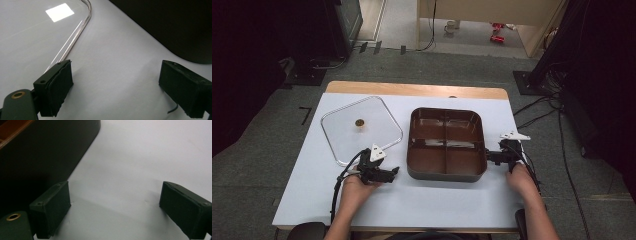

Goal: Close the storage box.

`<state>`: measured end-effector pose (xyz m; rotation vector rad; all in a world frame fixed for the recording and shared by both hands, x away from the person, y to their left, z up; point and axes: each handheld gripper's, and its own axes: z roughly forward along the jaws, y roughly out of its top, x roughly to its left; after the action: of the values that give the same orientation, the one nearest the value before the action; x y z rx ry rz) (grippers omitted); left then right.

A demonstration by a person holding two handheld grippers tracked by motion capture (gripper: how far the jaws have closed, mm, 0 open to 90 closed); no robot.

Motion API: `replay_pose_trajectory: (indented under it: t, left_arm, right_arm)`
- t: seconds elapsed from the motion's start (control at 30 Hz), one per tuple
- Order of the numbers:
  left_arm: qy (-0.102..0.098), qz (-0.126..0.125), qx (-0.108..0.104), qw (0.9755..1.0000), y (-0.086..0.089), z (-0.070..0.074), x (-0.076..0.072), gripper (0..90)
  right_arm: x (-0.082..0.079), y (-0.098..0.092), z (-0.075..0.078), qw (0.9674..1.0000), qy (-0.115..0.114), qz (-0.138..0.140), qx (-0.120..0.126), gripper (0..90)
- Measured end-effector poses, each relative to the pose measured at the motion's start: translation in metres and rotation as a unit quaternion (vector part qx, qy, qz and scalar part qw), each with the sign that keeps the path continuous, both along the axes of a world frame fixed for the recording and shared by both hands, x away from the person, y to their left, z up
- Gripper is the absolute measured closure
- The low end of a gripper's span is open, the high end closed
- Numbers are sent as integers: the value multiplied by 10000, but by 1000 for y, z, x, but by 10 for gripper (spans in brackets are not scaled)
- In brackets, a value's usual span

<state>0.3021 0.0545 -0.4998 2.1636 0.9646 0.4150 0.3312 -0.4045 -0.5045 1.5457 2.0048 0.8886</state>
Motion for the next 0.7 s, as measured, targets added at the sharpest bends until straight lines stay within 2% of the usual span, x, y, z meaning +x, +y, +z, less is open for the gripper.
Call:
replay_pose_trajectory:
  t: [0.3,0.33,0.37,0.43,0.5,0.57,0.6,0.7]
  left_arm:
    - [90,136,71,9998,-3,3,0,138]
    - [186,174,164,9995,-6,5,1,146]
    - [186,174,164,9995,-6,5,1,151]
    - [312,174,249,9990,-7,8,3,155]
    - [334,251,247,9988,-6,10,3,204]
    - [364,288,197,9987,-3,13,4,328]
    - [411,252,152,9987,-3,14,5,355]
    - [452,190,168,9987,-3,14,6,333]
  right_arm:
    - [0,0,0,10000,-1,-2,0,94]
    - [0,0,0,10000,0,-2,2,93]
    - [0,0,0,10000,0,-2,2,93]
    - [0,0,0,10000,0,-2,2,94]
    - [0,0,0,10000,0,-3,2,94]
    - [0,0,0,10000,-1,-2,1,93]
    - [0,0,0,10000,-1,-3,2,94]
    - [0,0,0,10000,-1,-2,1,93]
